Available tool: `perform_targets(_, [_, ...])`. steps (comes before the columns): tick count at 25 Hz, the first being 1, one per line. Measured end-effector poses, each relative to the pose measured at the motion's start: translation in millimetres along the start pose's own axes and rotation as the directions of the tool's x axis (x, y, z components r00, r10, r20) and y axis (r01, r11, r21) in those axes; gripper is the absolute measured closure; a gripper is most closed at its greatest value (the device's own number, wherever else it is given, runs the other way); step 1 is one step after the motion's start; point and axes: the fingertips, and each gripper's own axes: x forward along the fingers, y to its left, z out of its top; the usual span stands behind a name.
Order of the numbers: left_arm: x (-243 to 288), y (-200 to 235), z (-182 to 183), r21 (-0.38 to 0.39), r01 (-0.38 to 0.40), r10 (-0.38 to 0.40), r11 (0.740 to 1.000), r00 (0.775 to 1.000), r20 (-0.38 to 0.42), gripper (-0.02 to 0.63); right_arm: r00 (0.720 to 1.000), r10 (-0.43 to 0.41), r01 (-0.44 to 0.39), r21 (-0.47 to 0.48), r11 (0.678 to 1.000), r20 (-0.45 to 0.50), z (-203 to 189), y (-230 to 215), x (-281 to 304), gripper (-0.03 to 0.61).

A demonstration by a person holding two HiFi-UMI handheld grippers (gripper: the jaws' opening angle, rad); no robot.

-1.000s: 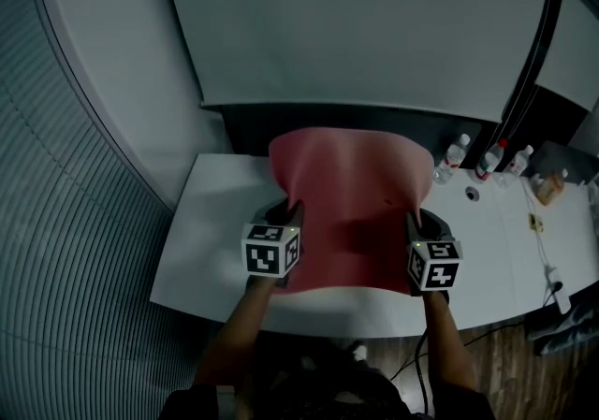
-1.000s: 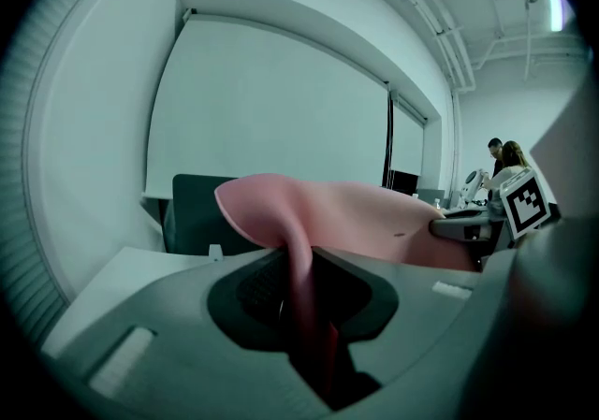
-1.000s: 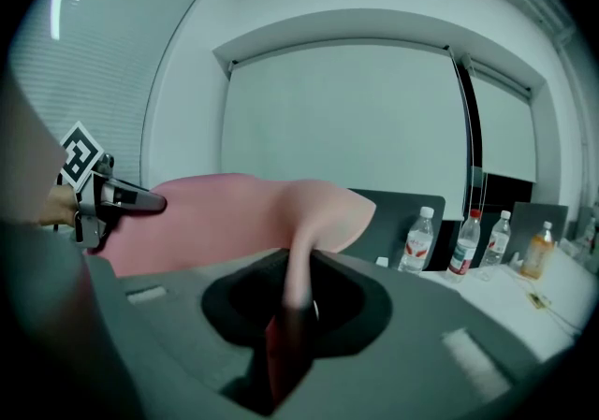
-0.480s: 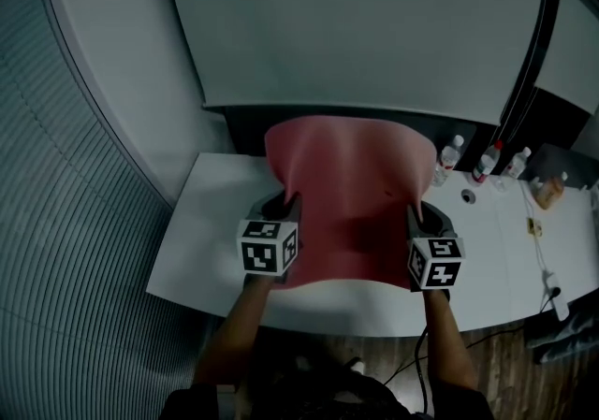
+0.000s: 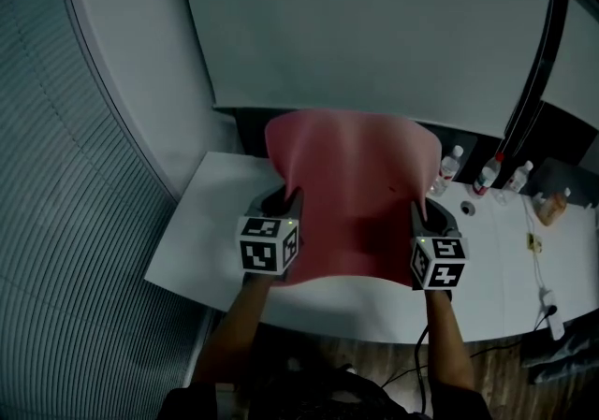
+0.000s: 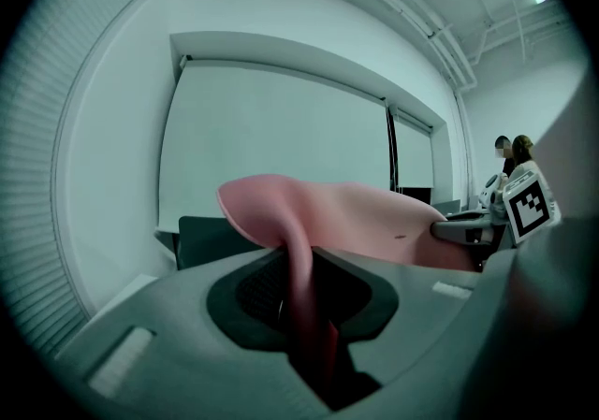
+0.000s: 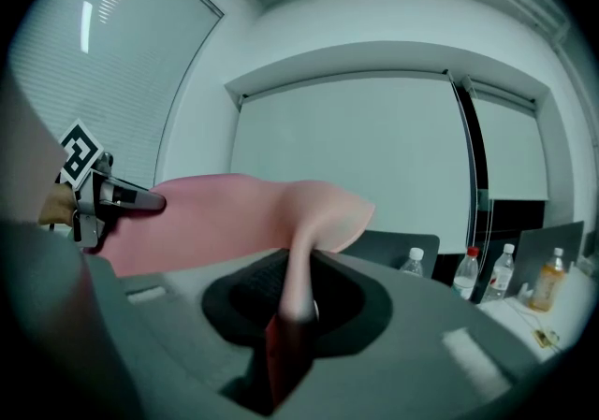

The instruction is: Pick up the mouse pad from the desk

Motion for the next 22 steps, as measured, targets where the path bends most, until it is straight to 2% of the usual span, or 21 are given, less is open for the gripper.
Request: perform_targets(22, [-43.9, -17.5, 51.0, 0.054, -0.100, 0.094, 0.994, 0.990, 0.106, 0.543, 0.991, 0.057, -0.051, -0.053, 0.997, 0.117, 50.3, -7.6, -21.1, 0.505])
